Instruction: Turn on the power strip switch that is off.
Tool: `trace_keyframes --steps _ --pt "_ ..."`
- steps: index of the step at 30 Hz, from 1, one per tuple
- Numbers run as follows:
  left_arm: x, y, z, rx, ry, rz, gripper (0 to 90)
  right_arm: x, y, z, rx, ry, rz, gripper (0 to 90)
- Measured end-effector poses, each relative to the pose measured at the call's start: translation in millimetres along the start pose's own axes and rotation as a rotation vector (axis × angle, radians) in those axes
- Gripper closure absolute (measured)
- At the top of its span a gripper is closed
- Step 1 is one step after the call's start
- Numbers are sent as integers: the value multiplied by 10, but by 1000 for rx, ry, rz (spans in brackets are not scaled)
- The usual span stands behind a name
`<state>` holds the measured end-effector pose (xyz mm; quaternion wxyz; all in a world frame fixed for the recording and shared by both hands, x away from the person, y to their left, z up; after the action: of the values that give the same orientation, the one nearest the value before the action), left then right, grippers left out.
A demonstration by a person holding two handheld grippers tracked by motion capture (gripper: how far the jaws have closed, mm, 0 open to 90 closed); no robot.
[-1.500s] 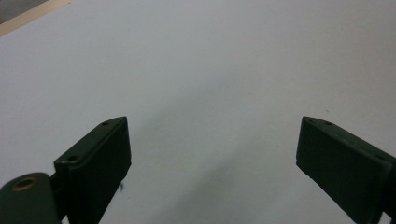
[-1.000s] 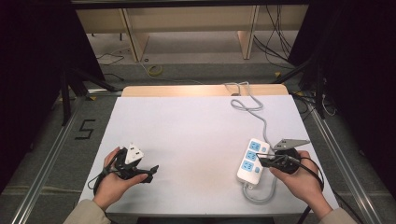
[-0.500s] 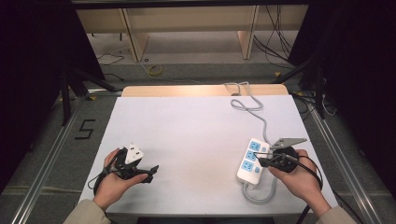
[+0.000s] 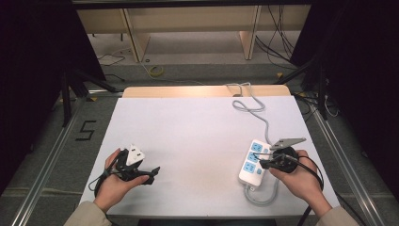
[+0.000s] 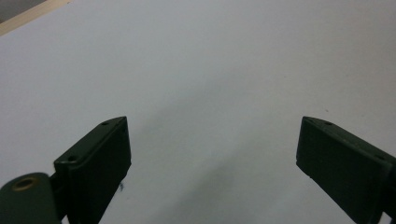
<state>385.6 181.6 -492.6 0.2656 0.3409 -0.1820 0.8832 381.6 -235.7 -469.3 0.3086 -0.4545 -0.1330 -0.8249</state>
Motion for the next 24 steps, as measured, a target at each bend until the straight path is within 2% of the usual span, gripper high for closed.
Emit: trace_keyframes --steps 24 --pt "-3 10 5 -2 1 -2 98 -96 -16 13 0 -89 20 900"
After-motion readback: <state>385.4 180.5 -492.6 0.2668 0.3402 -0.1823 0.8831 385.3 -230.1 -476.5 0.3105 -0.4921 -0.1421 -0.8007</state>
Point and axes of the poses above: each handheld gripper's, and its own axes: x roughly backward along the jaws, z roughly out of its top, y roughly to its right, the point moved 6 cm from there along -x, roughly forward along the jaws, and after that the axes turned 4 degrees about -y, right-handed, at the moved point
